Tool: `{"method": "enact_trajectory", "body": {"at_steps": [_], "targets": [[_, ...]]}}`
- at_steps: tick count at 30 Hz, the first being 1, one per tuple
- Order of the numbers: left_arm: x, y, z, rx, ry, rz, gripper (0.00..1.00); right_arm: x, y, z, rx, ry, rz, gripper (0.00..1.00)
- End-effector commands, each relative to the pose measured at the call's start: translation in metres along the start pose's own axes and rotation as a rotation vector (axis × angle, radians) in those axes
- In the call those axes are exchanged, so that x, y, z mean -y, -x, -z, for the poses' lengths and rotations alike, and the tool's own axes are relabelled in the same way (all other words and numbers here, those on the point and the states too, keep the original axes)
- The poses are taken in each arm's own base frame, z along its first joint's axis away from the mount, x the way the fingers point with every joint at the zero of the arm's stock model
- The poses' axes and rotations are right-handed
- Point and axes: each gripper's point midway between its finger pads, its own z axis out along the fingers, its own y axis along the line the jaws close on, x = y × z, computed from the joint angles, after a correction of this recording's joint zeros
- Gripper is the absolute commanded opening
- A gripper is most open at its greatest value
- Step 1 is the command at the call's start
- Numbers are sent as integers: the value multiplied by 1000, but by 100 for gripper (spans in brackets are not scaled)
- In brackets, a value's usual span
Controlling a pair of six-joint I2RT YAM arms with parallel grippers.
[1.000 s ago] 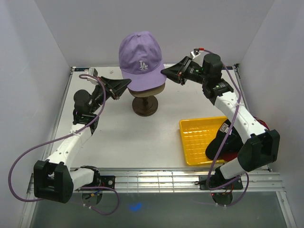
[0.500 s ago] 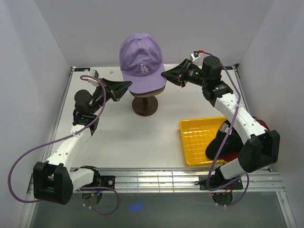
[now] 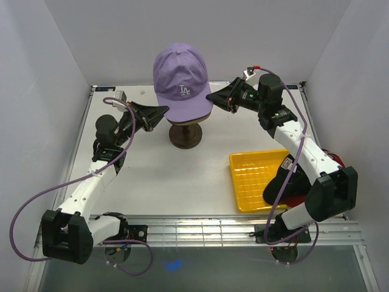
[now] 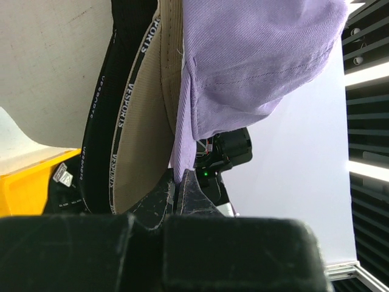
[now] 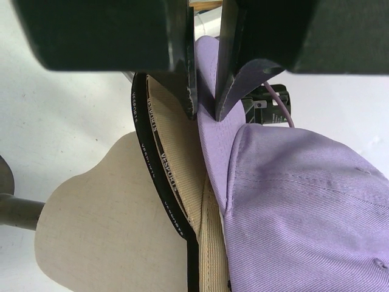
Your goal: Stack the hats
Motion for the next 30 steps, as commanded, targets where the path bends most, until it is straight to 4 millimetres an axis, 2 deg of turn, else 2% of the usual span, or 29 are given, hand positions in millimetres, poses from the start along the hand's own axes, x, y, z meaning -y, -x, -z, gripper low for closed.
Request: {"method": "enact_trajectory", "body": {"at_steps": [1, 3, 4, 10, 11, 19, 23, 30], "targets": [[-33, -26, 7, -117, 132, 58, 0, 58, 6, -7, 44, -179, -31, 8], [-33, -27, 7, -126, 136, 47, 1, 55, 8, -6, 48, -182, -22, 8], [-28, -26, 6, -127, 128, 37, 5, 55, 9, -6, 53, -186, -14, 8], [-27, -28, 7, -141, 149, 21, 16, 50, 16, -5, 69, -211, 14, 8], [-29, -29, 7, -144, 156, 25, 21, 50, 16, -4, 70, -214, 21, 8], [-26, -30, 11, -142, 156, 20, 42, 51, 17, -3, 76, -225, 30, 8], [-21, -30, 10, -143, 154, 7, 46, 49, 18, -3, 80, -226, 36, 9], [-17, -29, 12, -141, 156, -5, 48, 47, 23, 0, 97, -254, 67, 17]]}}
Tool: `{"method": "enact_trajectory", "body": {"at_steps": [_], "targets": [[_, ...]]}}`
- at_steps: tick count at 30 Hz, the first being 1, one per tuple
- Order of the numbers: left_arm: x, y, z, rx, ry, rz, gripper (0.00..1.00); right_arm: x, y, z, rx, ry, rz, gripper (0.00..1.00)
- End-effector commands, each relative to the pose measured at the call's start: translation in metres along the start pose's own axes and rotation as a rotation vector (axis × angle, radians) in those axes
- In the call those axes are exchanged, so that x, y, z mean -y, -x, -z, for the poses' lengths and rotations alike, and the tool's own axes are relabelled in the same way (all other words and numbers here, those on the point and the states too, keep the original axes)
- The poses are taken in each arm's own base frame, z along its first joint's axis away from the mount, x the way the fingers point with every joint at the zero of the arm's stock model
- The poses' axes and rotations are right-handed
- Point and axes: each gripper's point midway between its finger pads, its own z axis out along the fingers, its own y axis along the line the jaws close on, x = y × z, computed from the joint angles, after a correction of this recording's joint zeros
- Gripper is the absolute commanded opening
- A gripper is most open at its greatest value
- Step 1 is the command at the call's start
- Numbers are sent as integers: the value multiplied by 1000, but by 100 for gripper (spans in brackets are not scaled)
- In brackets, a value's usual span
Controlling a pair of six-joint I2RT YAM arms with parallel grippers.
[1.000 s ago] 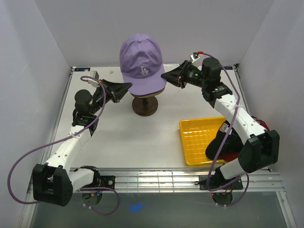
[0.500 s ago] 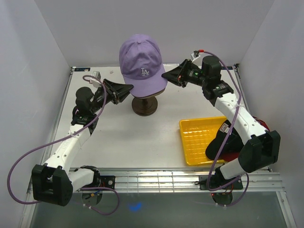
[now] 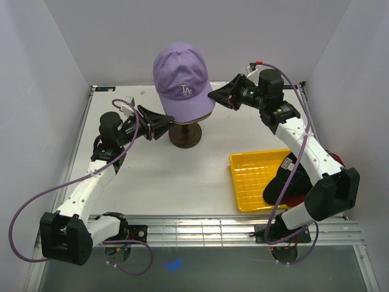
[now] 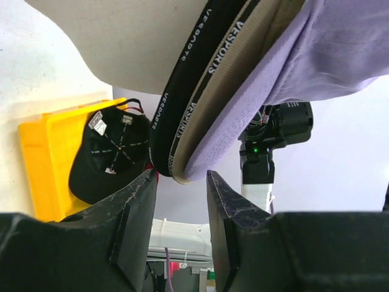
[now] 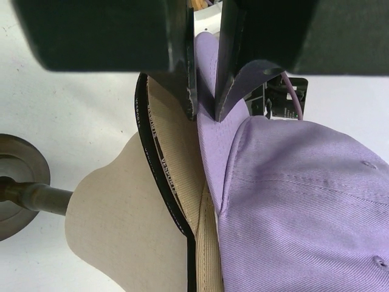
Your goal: Stack the hats
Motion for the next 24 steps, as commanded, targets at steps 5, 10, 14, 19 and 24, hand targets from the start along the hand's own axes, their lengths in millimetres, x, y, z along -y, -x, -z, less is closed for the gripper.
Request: {"method": "enact_trajectory", "body": {"at_steps": [5, 10, 14, 19, 24], "targets": [[20, -7, 6, -16, -22, -42, 49, 47, 8, -3, 48, -197, 15, 25], [23, -8, 8, -21, -22, -43, 49, 54, 8, 1, 56, -232, 32, 27], [27, -9, 9, -25, -30, -48, 49, 56, 9, 4, 62, -251, 44, 33], [34, -10, 11, -31, -42, -64, 49, 54, 10, 7, 66, -264, 62, 38], [39, -13, 13, -47, -55, -75, 49, 46, 13, 11, 79, -263, 72, 38]]}}
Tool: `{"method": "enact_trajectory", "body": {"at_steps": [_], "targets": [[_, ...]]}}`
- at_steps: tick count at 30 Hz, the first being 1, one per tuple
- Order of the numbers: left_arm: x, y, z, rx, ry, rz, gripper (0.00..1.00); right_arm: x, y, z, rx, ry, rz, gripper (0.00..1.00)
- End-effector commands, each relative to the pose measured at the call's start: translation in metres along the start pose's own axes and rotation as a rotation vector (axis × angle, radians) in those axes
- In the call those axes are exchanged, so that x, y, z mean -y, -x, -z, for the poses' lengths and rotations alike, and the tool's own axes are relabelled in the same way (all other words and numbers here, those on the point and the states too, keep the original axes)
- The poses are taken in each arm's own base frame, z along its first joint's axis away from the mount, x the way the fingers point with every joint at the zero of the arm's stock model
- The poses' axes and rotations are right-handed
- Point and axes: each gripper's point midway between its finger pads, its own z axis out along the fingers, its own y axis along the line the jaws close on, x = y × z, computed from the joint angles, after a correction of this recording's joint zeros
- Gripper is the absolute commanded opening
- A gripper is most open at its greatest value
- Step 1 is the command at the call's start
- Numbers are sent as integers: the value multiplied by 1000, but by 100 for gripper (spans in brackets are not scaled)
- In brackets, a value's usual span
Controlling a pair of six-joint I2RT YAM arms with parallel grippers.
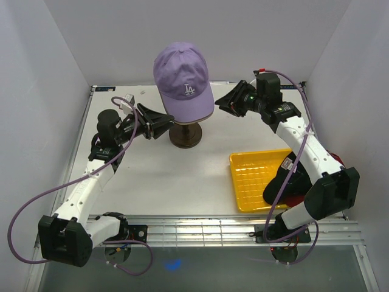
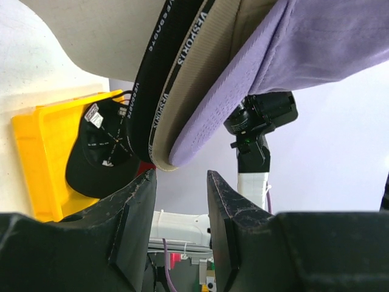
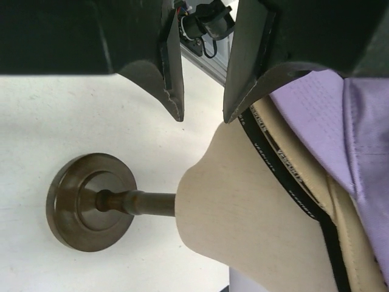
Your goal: Stack the hats
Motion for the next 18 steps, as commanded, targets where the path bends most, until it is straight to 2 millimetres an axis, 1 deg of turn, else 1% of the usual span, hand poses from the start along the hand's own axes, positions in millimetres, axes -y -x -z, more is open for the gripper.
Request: {"method": "enact_trajectory", "body": {"at_steps": [1, 4, 5, 7, 8, 9, 10, 11, 12, 13, 14, 15, 16, 17, 18], "targets": [[31, -7, 10, -17, -64, -75, 49, -11, 10, 9, 41, -3, 50, 38], [37, -10, 14, -23, -69, -105, 49, -16, 13, 18, 61, -12, 62, 39], [46, -11, 15, -24, -80, -124, 49, -18, 14, 23, 70, -11, 77, 40], [53, -13, 19, -25, -84, -166, 50, -17, 15, 30, 84, -28, 84, 43], [63, -14, 21, -23, -99, -195, 50, -20, 15, 39, 97, -23, 105, 47], [69, -17, 25, -29, -107, -217, 50, -12, 12, 43, 97, -46, 104, 50], [75, -20, 27, -37, -123, -253, 50, -9, 10, 48, 100, -50, 109, 52], [81, -22, 29, -45, -139, -275, 50, -16, 8, 65, 120, -27, 126, 57], [94, -25, 32, -51, -167, -312, 50, -13, 7, 73, 130, -29, 142, 59], [101, -29, 35, -70, -182, -338, 50, -3, 0, 79, 125, -51, 143, 61], [106, -30, 36, -77, -195, -382, 51, -13, -3, 103, 163, -23, 168, 65], [122, -33, 40, -78, -223, -425, 51, -11, -2, 115, 198, -34, 188, 66], [129, -34, 41, -77, -235, -449, 51, -11, -6, 129, 215, -36, 196, 68], [134, -36, 41, -79, -247, -480, 51, -23, -10, 155, 262, 4, 221, 70], [147, -39, 43, -79, -271, -513, 51, -27, -8, 170, 299, 9, 238, 72]]}}
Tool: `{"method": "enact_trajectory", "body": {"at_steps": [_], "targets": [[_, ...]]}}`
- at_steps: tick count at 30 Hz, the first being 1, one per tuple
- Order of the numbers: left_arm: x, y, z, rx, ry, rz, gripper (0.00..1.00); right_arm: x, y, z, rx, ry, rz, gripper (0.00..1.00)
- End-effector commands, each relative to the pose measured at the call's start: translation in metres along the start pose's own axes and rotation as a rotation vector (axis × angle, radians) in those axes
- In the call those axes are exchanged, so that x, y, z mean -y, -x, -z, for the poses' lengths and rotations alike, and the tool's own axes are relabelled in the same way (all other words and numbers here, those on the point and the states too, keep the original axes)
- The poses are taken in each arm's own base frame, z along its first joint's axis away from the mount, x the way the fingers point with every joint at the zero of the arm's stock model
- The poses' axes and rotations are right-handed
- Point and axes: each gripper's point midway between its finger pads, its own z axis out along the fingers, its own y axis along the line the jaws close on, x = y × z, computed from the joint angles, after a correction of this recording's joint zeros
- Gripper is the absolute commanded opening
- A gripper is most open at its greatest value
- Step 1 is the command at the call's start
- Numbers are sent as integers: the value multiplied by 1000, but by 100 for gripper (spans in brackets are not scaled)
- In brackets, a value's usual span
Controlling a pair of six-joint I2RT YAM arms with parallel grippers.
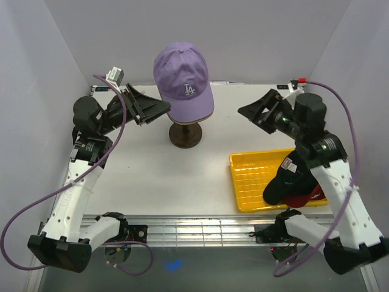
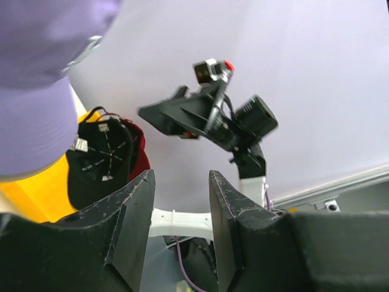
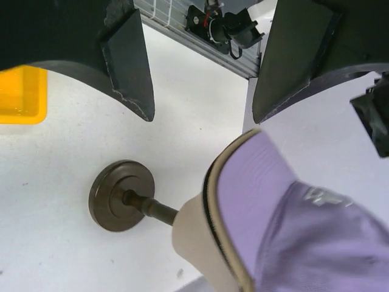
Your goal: Stack the hats
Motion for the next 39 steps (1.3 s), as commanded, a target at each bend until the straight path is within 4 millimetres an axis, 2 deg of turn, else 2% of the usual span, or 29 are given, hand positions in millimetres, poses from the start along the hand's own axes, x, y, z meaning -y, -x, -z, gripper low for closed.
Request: {"method": "enact_trajectory", "body": {"at_steps": [1, 3, 4, 5, 7, 8, 9, 10, 11, 12, 13, 14, 15, 16, 17, 18, 19, 20, 21, 23, 24, 25, 26, 27, 29, 31, 33, 39], "targets": [[36, -1, 0, -10, -52, -145, 51, -24, 17, 74, 178, 61, 103, 72], [39, -22, -20, -62, -54, -174, 51, -34, 20, 105, 228, 81, 112, 75], [48, -27, -29, -60, -58, -200, 51, -43, 21, 126, 268, 114, 128, 75], [45, -49, -55, -87, -42, -223, 52, -50, 24, 142, 292, 123, 136, 76], [44, -74, -78, -118, -24, -236, 51, -59, 26, 161, 313, 140, 153, 77], [46, -96, -91, -132, -16, -235, 51, -69, 28, 177, 331, 164, 166, 77], [32, -110, -107, -157, 13, -243, 51, -73, 29, 185, 340, 176, 169, 77], [28, -120, -115, -166, 25, -243, 51, -77, 29, 194, 355, 189, 172, 77], [30, -143, -122, -206, 12, -243, 51, -81, 30, 202, 370, 200, 176, 77], [28, -153, -132, -204, 13, -250, 52, -84, 31, 211, 385, 206, 178, 77], [8, -173, -147, -244, 50, -257, 51, -86, 31, 219, 402, 213, 181, 78], [14, -196, -154, -283, 36, -263, 51, -85, 33, 225, 423, 208, 184, 78], [6, -209, -163, -293, 58, -274, 51, -85, 34, 227, 431, 205, 184, 78], [-19, -231, -178, -337, 104, -288, 51, -84, 34, 230, 436, 200, 184, 78], [-16, -250, -184, -368, 94, -290, 51, -84, 33, 232, 440, 202, 186, 78], [-23, -261, -190, -385, 106, -294, 50, -84, 33, 231, 437, 201, 186, 78], [-46, -281, -201, -421, 147, -305, 50, -82, 32, 228, 429, 197, 185, 78], [-48, -297, -205, -446, 145, -329, 50, -82, 30, 227, 420, 200, 187, 78], [-44, -302, -212, -454, 147, -342, 50, -81, 29, 225, 412, 199, 186, 78], [-68, -327, -226, -486, 196, -404, 50, -80, 28, 221, 399, 195, 185, 78], [-62, -329, -232, -483, 196, -423, 50, -79, 28, 221, 399, 195, 185, 78], [-65, -336, -236, -491, 205, -441, 50, -79, 28, 220, 398, 193, 186, 78], [-85, -350, -242, -522, 232, -465, 50, -80, 28, 221, 400, 194, 188, 78], [-83, -352, -246, -527, 229, -473, 50, -80, 28, 220, 399, 193, 189, 78], [-98, -364, -251, -551, 243, -493, 51, -79, 28, 220, 397, 192, 194, 78], [-99, -369, -255, -555, 236, -503, 51, -78, 27, 219, 394, 186, 194, 79], [-111, -378, -257, -576, 253, -514, 51, -76, 26, 216, 385, 184, 194, 79], [-130, -395, -255, -621, 284, -530, 50, -74, 23, 212, 371, 180, 198, 79]]}}
